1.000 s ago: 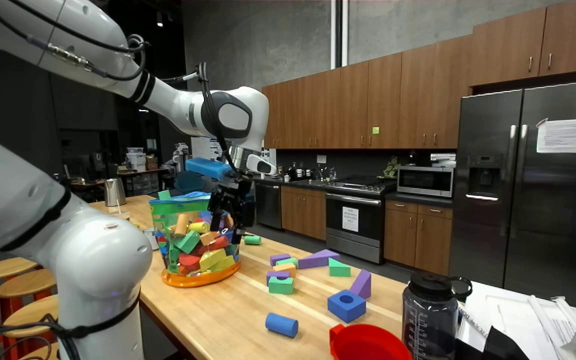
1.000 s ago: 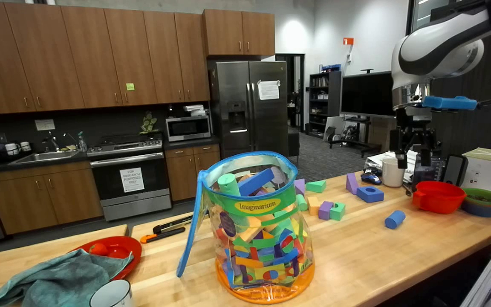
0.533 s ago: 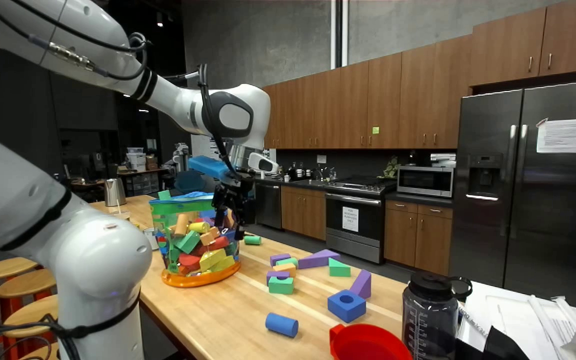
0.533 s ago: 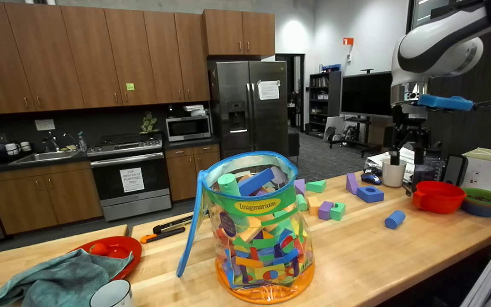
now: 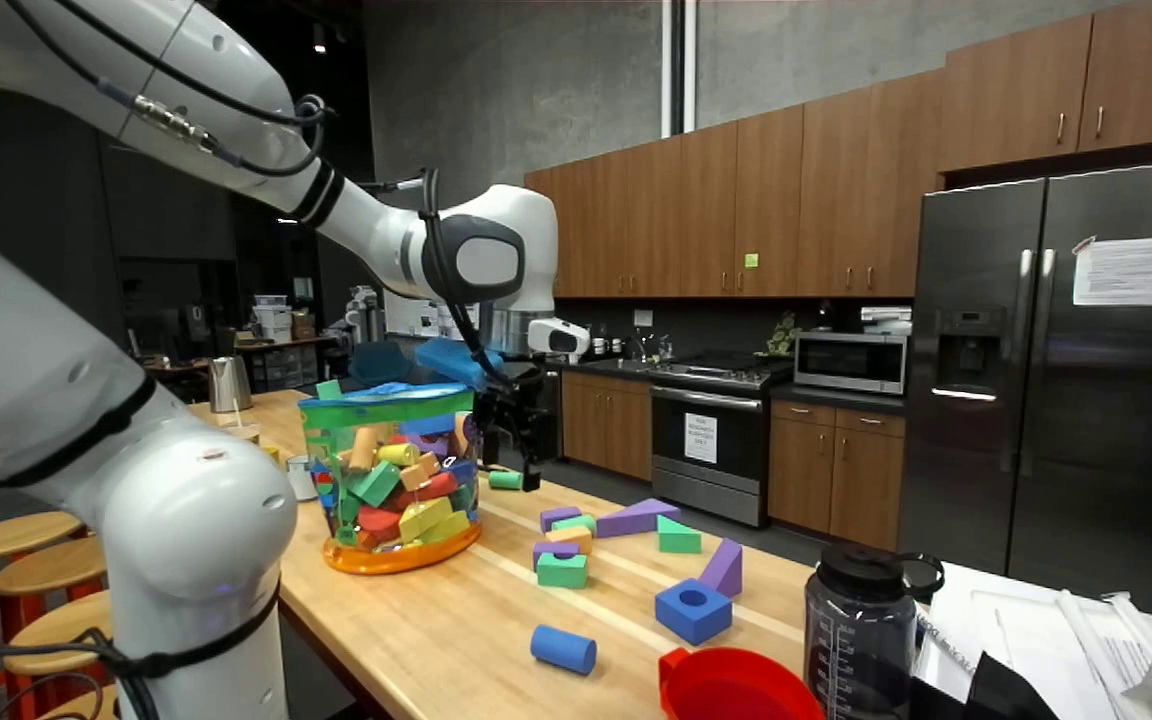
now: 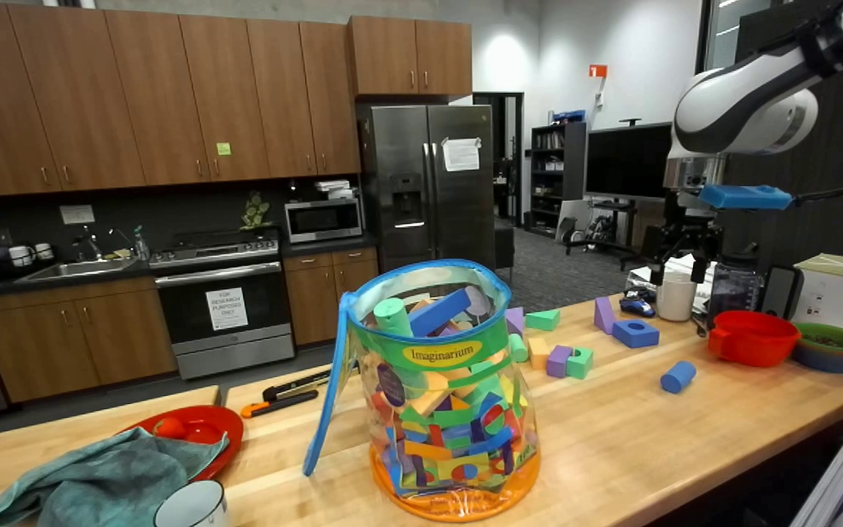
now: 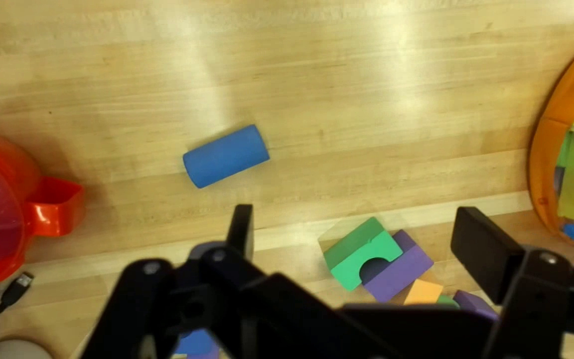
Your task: Pick the blue cylinder toy from the table and put it in the bag
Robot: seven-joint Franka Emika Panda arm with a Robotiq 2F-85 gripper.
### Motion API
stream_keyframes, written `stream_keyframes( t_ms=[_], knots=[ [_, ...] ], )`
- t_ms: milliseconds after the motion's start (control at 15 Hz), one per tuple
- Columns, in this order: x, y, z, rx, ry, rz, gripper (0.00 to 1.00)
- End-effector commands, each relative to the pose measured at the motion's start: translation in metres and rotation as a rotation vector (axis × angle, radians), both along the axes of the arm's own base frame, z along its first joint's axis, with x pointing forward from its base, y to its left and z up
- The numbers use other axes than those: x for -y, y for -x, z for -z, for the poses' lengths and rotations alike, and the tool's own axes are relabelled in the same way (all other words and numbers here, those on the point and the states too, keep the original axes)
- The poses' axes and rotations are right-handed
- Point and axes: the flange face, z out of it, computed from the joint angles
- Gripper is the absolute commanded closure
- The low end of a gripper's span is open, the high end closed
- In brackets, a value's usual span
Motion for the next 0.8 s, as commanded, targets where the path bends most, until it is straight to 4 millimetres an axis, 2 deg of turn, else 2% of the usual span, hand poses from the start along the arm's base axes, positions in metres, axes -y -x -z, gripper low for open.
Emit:
stream_keyframes(
  t_ms=[0, 333, 733],
  knots=[
    [0.018, -0.006, 0.02, 0.015, 0.092, 0.04, 0.0],
    [0.035, -0.012, 0.046, 0.005, 0.203, 0.07, 0.0],
    [0.043, -0.018, 0.076, -0.039, 0.272, 0.093, 0.0]
  ],
)
